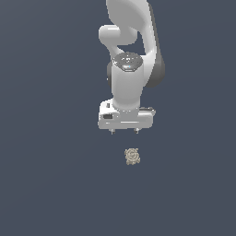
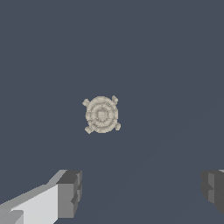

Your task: Pick up the object and move it to a goal position.

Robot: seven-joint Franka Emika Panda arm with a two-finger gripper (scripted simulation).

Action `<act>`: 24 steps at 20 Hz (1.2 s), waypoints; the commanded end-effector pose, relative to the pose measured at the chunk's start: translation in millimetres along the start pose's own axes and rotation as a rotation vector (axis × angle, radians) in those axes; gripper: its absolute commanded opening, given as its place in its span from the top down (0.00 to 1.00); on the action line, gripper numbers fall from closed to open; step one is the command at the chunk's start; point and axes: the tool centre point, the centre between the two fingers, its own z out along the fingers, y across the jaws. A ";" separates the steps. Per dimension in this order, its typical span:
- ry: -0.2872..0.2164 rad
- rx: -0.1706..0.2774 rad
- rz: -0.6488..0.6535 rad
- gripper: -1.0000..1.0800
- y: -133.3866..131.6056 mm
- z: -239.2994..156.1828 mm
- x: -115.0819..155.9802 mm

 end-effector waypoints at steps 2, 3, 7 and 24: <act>-0.011 -0.003 -0.020 0.04 -6.5 15.2 9.3; -0.014 -0.003 -0.026 0.04 -8.8 20.5 12.4; -0.030 -0.006 -0.055 0.04 -19.0 45.5 25.3; -0.060 -0.007 -0.108 0.04 -38.9 97.2 43.7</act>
